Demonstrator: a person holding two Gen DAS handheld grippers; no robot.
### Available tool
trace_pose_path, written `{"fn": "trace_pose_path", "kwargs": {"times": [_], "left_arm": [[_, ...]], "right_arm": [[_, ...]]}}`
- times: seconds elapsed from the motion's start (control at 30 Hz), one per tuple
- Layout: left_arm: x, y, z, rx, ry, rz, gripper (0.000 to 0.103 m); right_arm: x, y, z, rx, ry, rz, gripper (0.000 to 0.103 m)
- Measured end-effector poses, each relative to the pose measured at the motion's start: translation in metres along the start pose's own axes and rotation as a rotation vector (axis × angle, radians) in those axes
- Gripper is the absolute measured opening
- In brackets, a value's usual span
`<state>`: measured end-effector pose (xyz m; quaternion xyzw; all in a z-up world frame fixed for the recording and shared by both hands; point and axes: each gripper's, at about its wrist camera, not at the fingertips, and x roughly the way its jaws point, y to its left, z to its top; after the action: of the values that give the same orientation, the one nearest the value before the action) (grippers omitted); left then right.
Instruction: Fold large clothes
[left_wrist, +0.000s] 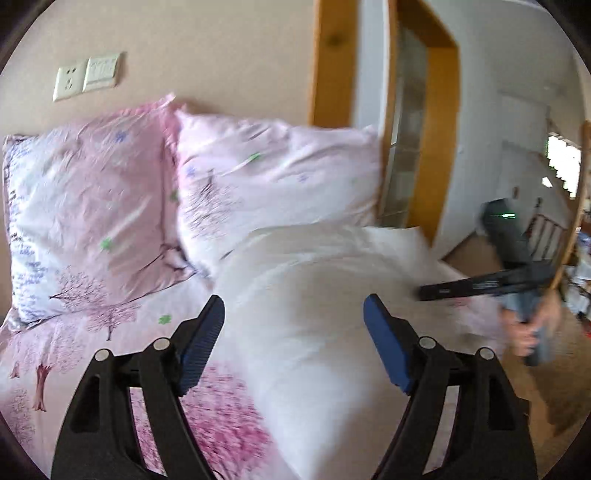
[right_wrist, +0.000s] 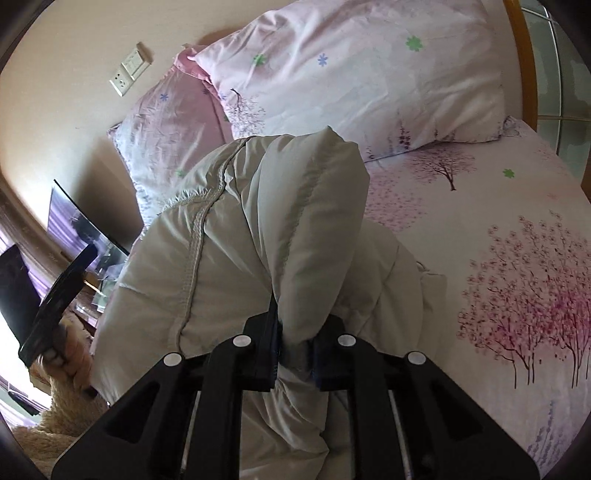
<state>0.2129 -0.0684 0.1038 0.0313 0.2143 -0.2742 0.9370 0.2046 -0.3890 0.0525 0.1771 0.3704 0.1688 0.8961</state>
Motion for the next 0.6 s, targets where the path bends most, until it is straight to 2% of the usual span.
{"fn": "trace_pose_path", "kwargs": {"times": [0.07, 0.23, 0.5, 0.6], "left_arm": [[0.019, 0.007, 0.0, -0.025, 0.043, 0.015, 0.078], [0.035, 0.018, -0.004, -0.05, 0.091, 0.011, 0.078], [0.06, 0.012, -0.01, 0.005, 0.162, 0.009, 0.082], [0.069, 0.014, -0.016, -0.01, 0.207, -0.008, 0.082]], "right_arm": [[0.004, -0.002, -0.002, -0.002, 0.009, -0.019, 0.013], [0.014, -0.014, -0.009, 0.03, 0.035, -0.01, 0.016], [0.028, -0.038, -0.025, 0.106, 0.06, 0.045, 0.017], [0.032, -0.041, -0.028, 0.115, 0.066, 0.053, 0.017]]}}
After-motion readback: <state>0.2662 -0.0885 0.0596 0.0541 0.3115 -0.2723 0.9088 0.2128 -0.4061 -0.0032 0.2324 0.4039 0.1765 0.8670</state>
